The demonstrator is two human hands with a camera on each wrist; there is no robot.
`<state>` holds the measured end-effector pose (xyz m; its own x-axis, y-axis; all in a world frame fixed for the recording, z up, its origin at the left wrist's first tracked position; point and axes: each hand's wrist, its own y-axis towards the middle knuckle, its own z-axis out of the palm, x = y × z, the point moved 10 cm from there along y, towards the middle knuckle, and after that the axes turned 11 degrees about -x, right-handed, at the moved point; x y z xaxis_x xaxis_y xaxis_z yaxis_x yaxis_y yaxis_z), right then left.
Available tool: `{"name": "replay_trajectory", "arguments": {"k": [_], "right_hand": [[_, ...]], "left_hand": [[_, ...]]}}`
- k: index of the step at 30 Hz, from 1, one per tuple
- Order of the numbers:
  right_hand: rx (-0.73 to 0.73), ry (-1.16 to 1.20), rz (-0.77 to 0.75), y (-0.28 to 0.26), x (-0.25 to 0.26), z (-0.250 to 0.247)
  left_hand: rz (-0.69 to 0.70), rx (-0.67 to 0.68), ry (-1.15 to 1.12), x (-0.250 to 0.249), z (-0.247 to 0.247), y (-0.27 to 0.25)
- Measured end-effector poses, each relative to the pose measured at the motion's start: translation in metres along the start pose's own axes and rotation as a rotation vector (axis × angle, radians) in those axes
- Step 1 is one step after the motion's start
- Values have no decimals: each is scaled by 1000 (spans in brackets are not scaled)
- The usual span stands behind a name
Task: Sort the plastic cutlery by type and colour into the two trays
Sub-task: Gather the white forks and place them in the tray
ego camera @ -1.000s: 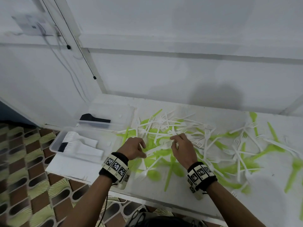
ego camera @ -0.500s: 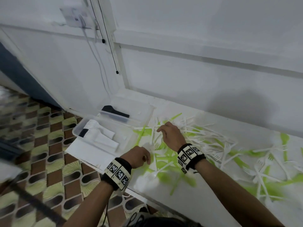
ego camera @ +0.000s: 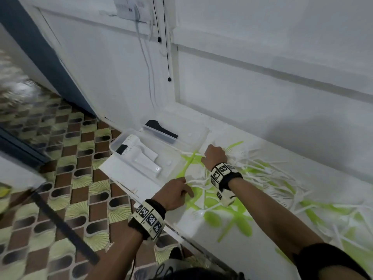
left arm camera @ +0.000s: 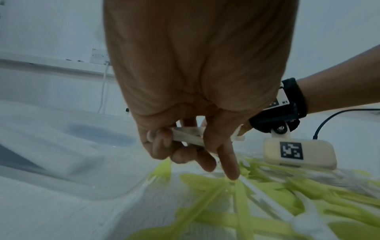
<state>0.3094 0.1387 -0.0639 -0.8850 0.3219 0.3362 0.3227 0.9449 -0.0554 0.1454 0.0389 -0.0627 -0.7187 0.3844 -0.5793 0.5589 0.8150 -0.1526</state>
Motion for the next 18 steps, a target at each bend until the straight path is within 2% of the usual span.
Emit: {"name": "replay_trajectory", "arguments": {"k": [3, 7, 13, 15, 18], "right_hand": [[-4, 98, 48, 2, -9, -2], [-75, 396, 143, 5, -30, -13], [-234, 609, 149, -7, -60, -56], [-247, 631, 125, -16, -67, -63], [-259, 760, 147, -27, -81, -69]], "left_hand": [[38, -24, -70, 0, 5, 4], [69, -70, -130, -2, 6, 9], [110, -252, -207, -10, -10, 23], [140, -242, -239, -18, -10, 25], [157, -152, -318, -27, -1, 27]]}}
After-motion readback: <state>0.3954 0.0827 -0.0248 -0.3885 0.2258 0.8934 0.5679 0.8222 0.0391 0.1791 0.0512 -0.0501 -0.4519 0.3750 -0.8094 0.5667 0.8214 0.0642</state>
